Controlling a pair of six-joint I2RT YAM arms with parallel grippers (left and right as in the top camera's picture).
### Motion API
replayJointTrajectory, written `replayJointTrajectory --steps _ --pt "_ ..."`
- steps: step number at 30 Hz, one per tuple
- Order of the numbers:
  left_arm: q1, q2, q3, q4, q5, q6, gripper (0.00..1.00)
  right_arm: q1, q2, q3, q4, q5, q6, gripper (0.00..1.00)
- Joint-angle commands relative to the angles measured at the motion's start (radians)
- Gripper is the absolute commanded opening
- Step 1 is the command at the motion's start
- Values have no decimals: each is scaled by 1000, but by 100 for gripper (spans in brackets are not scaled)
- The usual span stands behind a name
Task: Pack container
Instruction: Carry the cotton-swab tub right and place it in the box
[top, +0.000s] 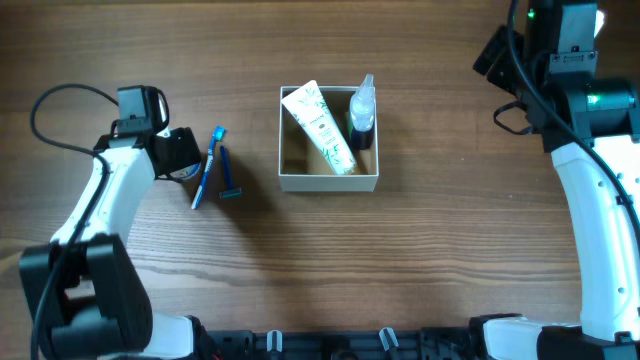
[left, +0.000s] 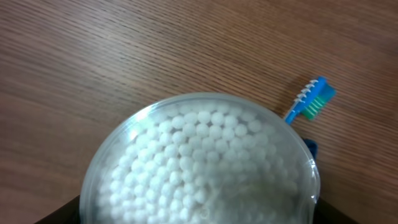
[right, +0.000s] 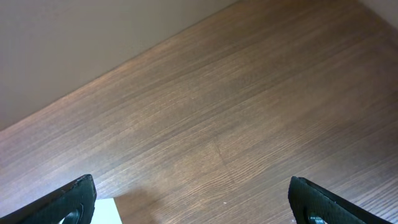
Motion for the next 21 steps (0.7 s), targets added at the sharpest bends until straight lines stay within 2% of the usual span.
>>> replayJointTrajectory --steps 1,4,6,9,13,19,21 --pt "-12 -153 71 -42 11 4 72 -4 6 6 3 31 -13 100" --pt "-100 -334 104 -95 90 -3 74 -4 6 6 3 31 -13 100" --pt "-199 -425 104 -101 143 -63 74 -4 6 6 3 31 -13 100" --pt "-348 -463 104 -101 142 -130 77 -4 6 6 3 31 -13 100" --pt "-547 -369 104 -68 130 -139 78 -4 6 6 3 31 -13 100" --pt "-592 -109 104 20 130 -138 80 -4 6 6 3 31 -13 100" --pt "-592 -74 104 20 114 -139 78 -4 6 6 3 31 -13 100"
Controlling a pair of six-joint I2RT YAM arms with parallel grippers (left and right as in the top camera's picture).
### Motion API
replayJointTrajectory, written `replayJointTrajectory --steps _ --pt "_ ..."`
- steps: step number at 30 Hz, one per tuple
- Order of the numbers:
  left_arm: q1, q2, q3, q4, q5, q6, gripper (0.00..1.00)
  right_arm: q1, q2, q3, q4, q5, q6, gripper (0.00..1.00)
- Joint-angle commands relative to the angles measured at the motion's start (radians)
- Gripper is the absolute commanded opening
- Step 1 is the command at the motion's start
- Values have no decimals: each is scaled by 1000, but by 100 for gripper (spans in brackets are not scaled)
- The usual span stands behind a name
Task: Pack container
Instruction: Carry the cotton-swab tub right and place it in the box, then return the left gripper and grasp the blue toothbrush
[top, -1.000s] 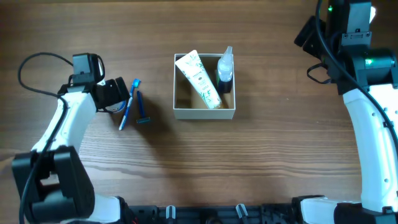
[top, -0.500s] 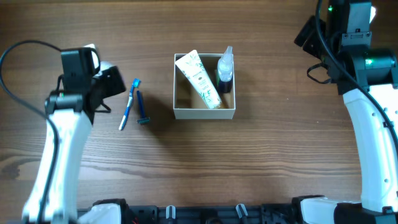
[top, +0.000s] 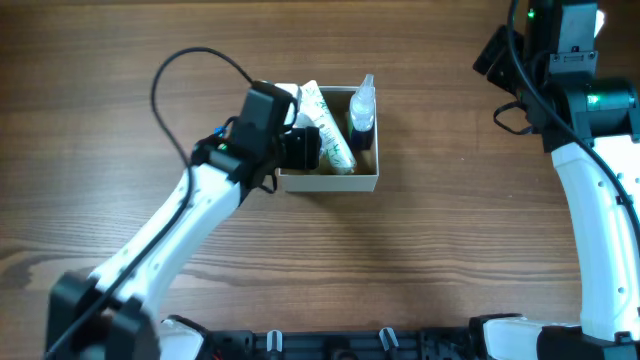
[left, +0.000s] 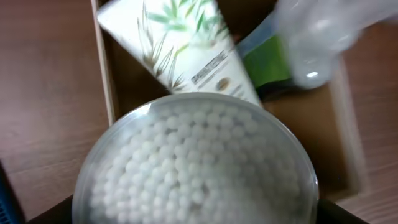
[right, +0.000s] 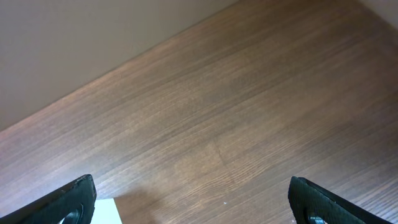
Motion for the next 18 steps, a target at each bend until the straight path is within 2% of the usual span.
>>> replayJointTrajectory --steps 1,3,5,9,12,14,18 --pt "-4 28 11 6 -47 -12 78 -4 6 6 2 31 -13 100" --pt "-4 -2 36 -2 -127 -11 85 -4 6 6 2 31 -12 100" --pt "-4 -37 86 -44 -127 -11 95 -4 6 6 2 31 -13 100" --pt "-4 -97 156 -140 -128 -10 96 -4 6 6 2 31 -13 100" --pt "32 -145 159 -228 -214 -8 97 -4 6 6 2 31 -13 100" --pt "85 -140 158 -312 -262 -8 100 -4 6 6 2 31 -13 100" --pt "256 -67 157 -414 -238 -8 100 -4 6 6 2 31 -12 100"
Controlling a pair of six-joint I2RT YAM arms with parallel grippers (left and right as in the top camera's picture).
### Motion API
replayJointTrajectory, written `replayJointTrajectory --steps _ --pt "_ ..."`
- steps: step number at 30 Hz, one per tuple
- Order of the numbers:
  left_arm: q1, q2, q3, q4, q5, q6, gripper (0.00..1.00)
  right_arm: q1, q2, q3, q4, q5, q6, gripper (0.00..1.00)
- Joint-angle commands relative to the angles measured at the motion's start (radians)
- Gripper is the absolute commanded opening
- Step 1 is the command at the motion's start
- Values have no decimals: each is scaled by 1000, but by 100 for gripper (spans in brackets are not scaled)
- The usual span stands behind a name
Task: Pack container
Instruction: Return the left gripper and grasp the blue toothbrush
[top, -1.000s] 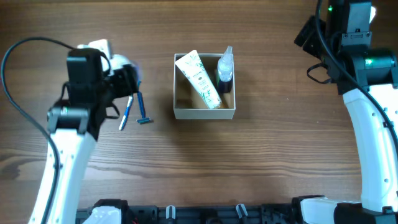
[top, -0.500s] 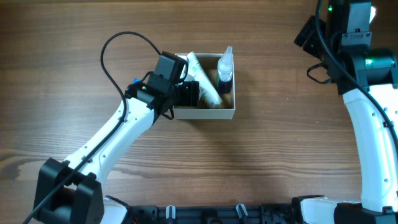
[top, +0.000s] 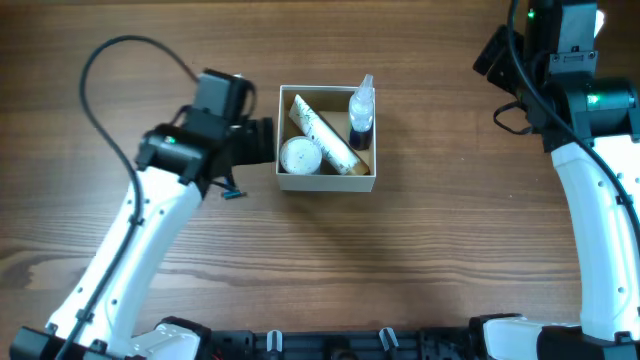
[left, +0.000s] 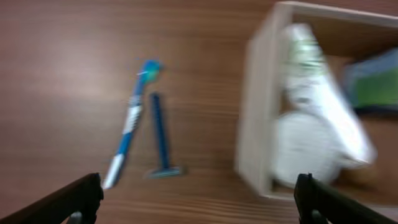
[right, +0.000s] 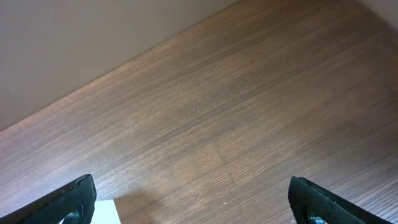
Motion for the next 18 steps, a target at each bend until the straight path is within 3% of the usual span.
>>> replayJointTrajectory --steps 1,3,5,8,9,12,15,18 --pt "150 94 6 -27 20 2 100 -4 6 6 2 30 -13 100" --pt "229 209 5 -22 87 9 100 -4 6 6 2 30 -13 100" --pt "267 336 6 2 90 21 92 -4 6 6 2 30 -13 100" --pt "297 483 6 49 90 56 72 -4 6 6 2 30 -13 100" --pt "309 510 6 62 90 62 67 -4 6 6 2 30 -13 100" --pt "332 520 6 83 90 62 65 -4 6 6 2 30 -13 100" --pt "333 541 5 108 93 109 54 -4 6 6 2 30 -12 100" --pt "332 599 6 133 122 149 51 -4 6 6 2 30 -12 100"
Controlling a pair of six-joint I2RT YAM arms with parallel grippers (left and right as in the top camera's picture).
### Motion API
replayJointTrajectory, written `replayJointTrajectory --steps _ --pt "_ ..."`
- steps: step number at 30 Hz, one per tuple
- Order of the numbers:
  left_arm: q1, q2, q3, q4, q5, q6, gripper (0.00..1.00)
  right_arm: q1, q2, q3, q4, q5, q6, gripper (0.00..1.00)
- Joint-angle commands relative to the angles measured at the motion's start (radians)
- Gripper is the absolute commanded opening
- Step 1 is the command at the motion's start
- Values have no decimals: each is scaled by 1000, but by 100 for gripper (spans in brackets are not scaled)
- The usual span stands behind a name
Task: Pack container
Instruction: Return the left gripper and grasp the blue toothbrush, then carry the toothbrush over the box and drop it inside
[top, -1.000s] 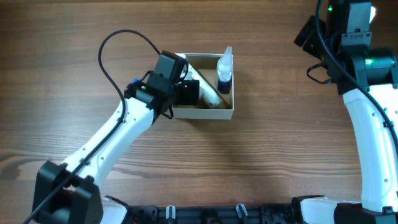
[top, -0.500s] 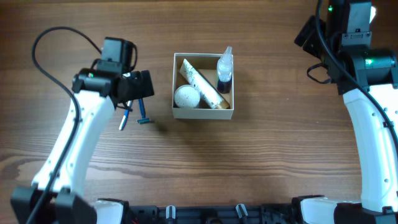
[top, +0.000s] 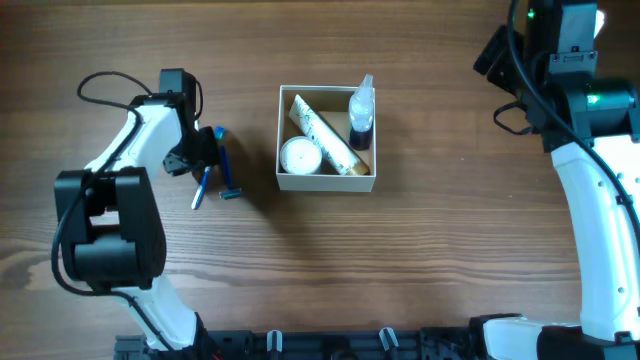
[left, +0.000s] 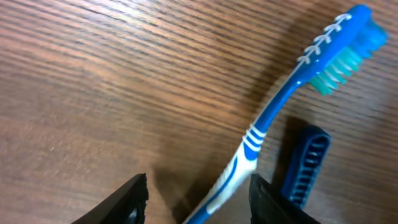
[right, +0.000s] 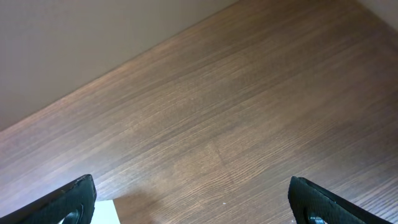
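The white open box (top: 328, 183) holds a toothpaste tube (top: 325, 135), a spray bottle (top: 361, 110) and a round tub of cotton swabs (top: 299, 155). Left of it on the table lie a blue toothbrush (top: 206, 180) and a blue razor (top: 227, 178). My left gripper (top: 197, 160) is down at the toothbrush. In the left wrist view the gripper (left: 199, 205) is open, with the toothbrush (left: 273, 112) handle running between its fingers and the razor (left: 305, 165) just to the right. My right gripper (right: 193, 205) is open and empty at the far right.
The right arm (top: 575, 90) stands high at the table's back right corner, away from the box. A white corner of the box (right: 106, 211) shows in the right wrist view. Everything rests on a wooden table (top: 420, 260).
My left gripper was open just left of the box, above the table. Now it is further left and low, open with its fingers on either side of the toothbrush handle. The right arm is unchanged.
First my left gripper held the swab tub beside the toothbrush. Then it held the tub over the box. After that the tub lay in the box and the gripper was open beside it. Now the gripper is at the toothbrush.
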Motion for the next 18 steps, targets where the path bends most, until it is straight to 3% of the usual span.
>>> replayJointTrajectory --steps 1,4,6,10,13,15,18 --pt "3 74 3 18 50 85 49 -4 6 6 2 27 -12 100" --pt "3 82 4 16 50 85 33 -4 6 6 2 27 -13 100" --pt "3 79 4 7 45 85 4 -4 6 6 2 27 -12 100" --pt "-2 3 5 -23 39 76 4 -4 6 6 2 27 -12 100" --pt "-29 -150 32 -109 55 58 4 -4 6 6 2 27 -12 100" --pt "-88 -272 49 -144 87 50 4 -4 6 6 2 27 -13 100" --pt "-280 -433 49 -80 95 48 4 -4 6 6 2 27 -13 100"
